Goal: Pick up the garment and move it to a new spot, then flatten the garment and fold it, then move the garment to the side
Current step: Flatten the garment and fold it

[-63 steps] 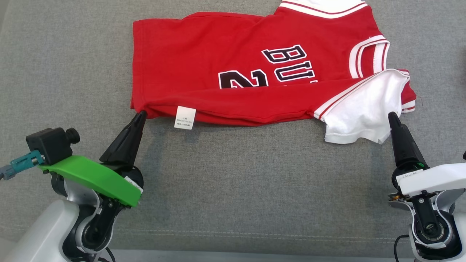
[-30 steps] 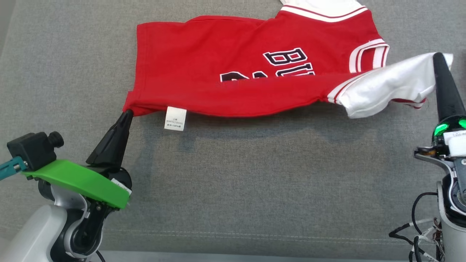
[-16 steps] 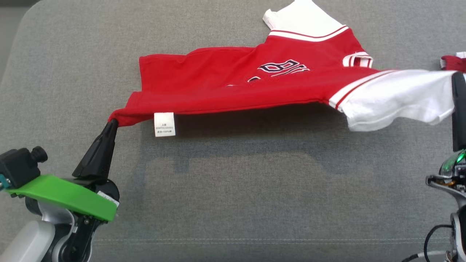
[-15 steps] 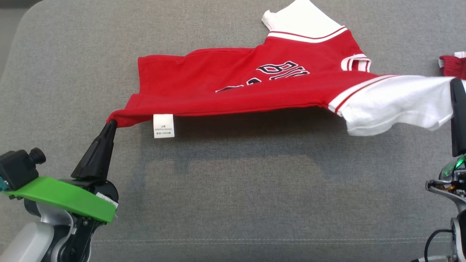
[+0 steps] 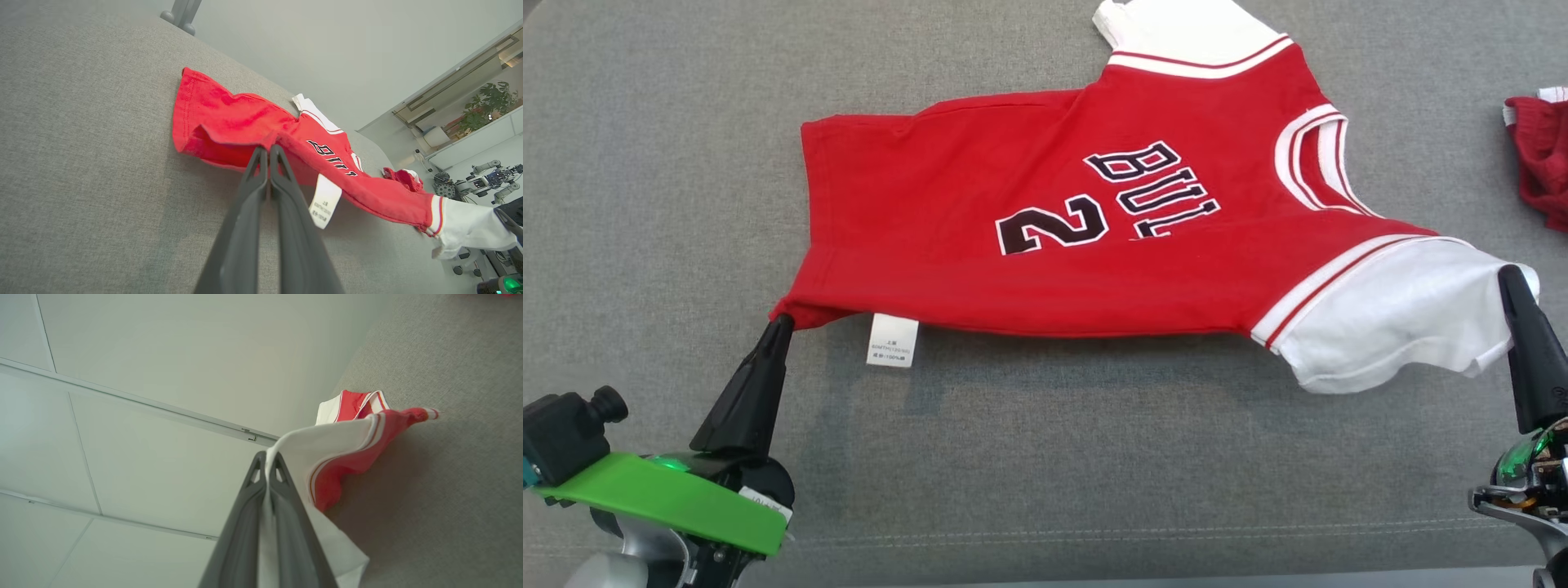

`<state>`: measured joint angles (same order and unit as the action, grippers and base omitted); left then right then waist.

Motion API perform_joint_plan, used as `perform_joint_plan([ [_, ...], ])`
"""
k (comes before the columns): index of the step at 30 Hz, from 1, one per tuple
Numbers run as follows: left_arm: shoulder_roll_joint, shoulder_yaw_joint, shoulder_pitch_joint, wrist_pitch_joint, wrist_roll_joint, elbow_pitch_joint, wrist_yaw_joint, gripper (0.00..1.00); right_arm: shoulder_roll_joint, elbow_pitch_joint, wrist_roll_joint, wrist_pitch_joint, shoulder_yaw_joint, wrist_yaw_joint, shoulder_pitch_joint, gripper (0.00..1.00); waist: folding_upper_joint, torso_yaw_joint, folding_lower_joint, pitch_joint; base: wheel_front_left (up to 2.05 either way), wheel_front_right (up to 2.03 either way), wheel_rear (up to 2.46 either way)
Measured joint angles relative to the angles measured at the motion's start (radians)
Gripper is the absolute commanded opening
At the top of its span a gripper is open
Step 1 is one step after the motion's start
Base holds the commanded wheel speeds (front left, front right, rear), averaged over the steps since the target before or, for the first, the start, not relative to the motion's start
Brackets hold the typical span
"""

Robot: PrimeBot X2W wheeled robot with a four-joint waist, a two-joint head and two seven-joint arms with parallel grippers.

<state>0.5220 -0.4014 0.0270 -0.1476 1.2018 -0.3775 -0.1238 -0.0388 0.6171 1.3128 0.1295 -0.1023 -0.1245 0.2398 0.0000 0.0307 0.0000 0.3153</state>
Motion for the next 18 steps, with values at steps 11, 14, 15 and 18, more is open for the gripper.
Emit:
perform_joint_plan([
  [11,0.002,0.033,0.002,-0.022,-0.040,-0.021,0.000,0.00,-0.003,0.005,-0.021,0.012,-0.002,-0.001,-0.040,0.00,0.0000,0.038,0.0000,0.040,0.00,0.00,0.00],
  [14,0.024,0.060,0.030,-0.027,-0.058,-0.035,0.000,0.00,-0.028,0.032,-0.040,0.012,-0.008,-0.001,-0.138,0.00,0.0000,0.041,0.0000,0.022,0.00,0.00,0.00],
  [15,0.038,0.076,0.050,-0.026,-0.066,-0.041,0.000,0.00,-0.033,0.042,-0.044,0.012,-0.014,-0.001,-0.176,0.00,0.0000,0.042,0.0000,0.013,0.00,0.00,0.00],
  [18,0.093,0.121,0.132,-0.020,-0.112,-0.059,0.000,0.00,-0.042,0.071,-0.046,0.007,-0.026,-0.001,-0.294,0.00,0.0000,0.043,0.0000,-0.017,0.00,0.00,0.00],
])
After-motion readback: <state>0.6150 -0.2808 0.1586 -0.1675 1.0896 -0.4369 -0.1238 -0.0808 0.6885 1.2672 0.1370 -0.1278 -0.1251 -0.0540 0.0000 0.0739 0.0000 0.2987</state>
